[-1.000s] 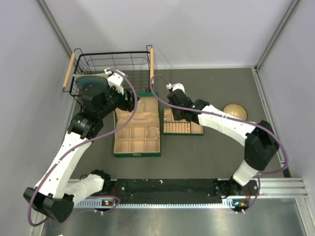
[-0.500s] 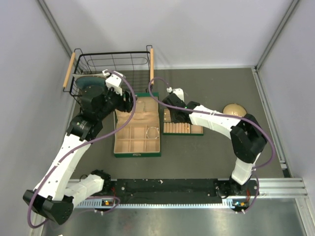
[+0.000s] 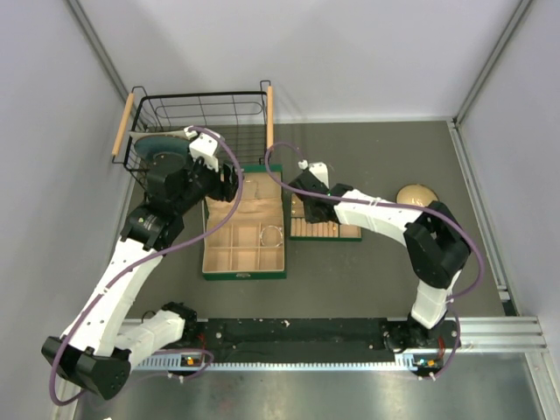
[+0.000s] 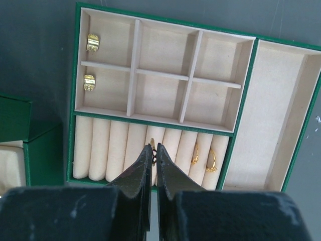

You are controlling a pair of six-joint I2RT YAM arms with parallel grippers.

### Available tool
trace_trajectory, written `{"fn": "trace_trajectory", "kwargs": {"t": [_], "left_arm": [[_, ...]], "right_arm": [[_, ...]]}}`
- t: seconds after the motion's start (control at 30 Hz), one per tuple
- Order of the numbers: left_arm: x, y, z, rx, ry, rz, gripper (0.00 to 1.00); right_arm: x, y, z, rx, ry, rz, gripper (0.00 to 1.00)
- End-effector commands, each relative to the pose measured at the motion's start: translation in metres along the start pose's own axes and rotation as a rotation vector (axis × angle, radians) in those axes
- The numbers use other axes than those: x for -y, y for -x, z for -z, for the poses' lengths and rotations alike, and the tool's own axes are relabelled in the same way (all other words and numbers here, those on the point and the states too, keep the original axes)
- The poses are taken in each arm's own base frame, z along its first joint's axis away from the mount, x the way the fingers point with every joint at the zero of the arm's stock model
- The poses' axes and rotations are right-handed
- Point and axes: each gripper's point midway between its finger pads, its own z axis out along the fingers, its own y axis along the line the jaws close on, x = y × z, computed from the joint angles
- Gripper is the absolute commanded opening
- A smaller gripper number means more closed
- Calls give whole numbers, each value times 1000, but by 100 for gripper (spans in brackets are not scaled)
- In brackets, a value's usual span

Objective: Organize the mixed jewelry

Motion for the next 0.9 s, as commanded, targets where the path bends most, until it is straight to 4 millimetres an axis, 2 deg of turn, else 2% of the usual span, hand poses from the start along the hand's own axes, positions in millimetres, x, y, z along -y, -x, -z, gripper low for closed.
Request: {"fn": "trace_trajectory", "kwargs": {"t": [0.0,0.43,0.87], "left_arm": [[-3,15,6,64,21,2,64],[-4,12,3,62,19,9,64],[-3,8,-1,56,10,9,64]], "right_arm": [[-4,-1,-3,22,-9,-13,0],[5,-14,-14,-6,-25,-14,0],[8,-17,-21,-20,-36,-22,0]]}}
